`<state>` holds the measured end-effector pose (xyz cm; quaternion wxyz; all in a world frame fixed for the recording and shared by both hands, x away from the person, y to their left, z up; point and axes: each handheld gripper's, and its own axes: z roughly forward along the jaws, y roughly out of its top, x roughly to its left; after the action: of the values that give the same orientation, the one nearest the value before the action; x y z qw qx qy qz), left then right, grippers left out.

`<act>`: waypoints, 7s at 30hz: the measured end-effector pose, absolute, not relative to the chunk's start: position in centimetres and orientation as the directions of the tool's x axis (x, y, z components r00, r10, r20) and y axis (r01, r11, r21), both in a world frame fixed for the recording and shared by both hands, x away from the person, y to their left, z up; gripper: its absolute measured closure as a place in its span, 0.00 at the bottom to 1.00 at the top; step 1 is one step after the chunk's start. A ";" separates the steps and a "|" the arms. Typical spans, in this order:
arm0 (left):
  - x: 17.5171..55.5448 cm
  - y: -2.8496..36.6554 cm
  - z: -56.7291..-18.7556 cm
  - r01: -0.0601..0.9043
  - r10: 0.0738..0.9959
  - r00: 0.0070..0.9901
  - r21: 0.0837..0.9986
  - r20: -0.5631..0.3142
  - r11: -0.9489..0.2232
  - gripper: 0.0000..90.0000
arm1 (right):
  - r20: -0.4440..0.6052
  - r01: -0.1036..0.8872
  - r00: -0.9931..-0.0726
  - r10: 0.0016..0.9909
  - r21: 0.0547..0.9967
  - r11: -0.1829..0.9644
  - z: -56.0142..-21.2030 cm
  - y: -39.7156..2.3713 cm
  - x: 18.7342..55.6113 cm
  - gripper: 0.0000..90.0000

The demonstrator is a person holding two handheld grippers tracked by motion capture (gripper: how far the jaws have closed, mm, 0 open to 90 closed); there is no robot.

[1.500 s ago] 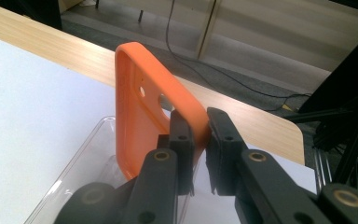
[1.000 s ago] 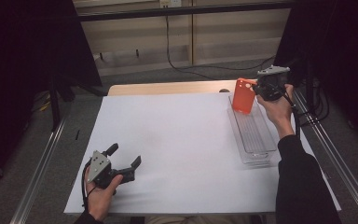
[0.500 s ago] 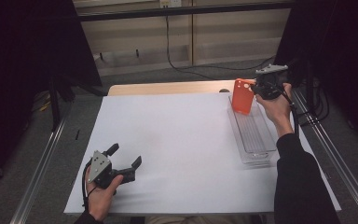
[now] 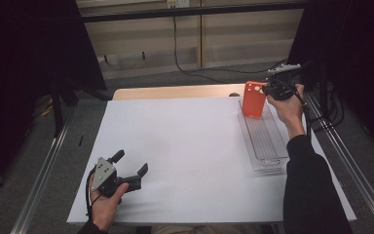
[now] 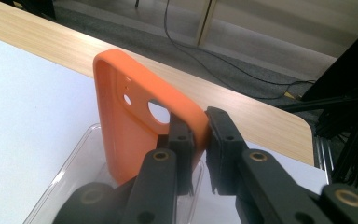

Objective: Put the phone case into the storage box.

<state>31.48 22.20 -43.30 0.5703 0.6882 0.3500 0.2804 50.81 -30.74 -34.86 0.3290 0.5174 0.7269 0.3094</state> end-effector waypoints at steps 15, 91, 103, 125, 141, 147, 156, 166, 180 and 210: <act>31.5 22.2 -43.3 0.163 0.801 0.598 0.981 -0.014 -0.105 0.04 | -0.128 0.555 -0.249 0.960 0.794 0.250 -34.9 -30.7 51.9 0.90; 31.5 22.1 -43.3 0.160 0.791 0.611 0.981 -0.010 -0.111 0.04 | -0.008 0.565 -0.165 0.986 0.819 0.101 -35.7 -31.5 53.2 0.77; 31.5 22.2 -43.3 0.161 0.795 0.607 0.981 -0.011 -0.109 0.04 | -0.008 0.565 -0.154 0.988 0.820 0.094 -35.7 -31.6 53.0 0.70; 31.4 22.3 -43.2 0.154 0.800 0.600 0.982 -0.006 -0.108 0.04 | -0.001 0.565 -0.128 0.992 0.821 0.074 -35.6 -32.0 51.9 0.48; 31.6 22.3 -43.2 0.169 0.809 0.588 0.982 -0.027 -0.090 0.04 | 0.059 0.530 -0.155 0.986 0.847 0.033 -36.3 -32.0 50.7 0.22; 31.5 22.5 -43.2 0.170 0.813 0.581 0.981 -0.028 -0.088 0.04 | 0.095 0.506 -0.137 0.986 0.863 -0.013 -36.6 -32.3 50.0 0.13; 31.4 22.5 -43.2 0.165 0.811 0.585 0.982 -0.019 -0.095 0.04 | 0.087 0.475 -0.164 0.983 0.880 0.002 -36.7 -31.7 48.7 0.06; 31.4 22.6 -43.1 0.163 0.811 0.584 0.983 -0.028 -0.083 0.04 | 0.100 0.431 -0.198 0.975 0.902 -0.005 -36.6 -31.2 47.1 0.04; 31.3 22.9 -43.0 0.161 0.821 0.570 0.985 -0.043 -0.060 0.04 | 0.066 0.326 -0.215 0.974 0.945 0.008 -37.4 -30.8 44.2 0.06; 31.0 23.2 -42.9 0.162 0.830 0.556 0.986 -0.049 -0.051 0.04 | 0.055 0.197 -0.284 0.957 0.980 0.003 -37.5 -30.1 37.3 0.00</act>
<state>31.04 23.24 -42.89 0.5795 0.6651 0.3726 0.2881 37.26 -30.11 -37.50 0.3636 0.4749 0.6075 0.5227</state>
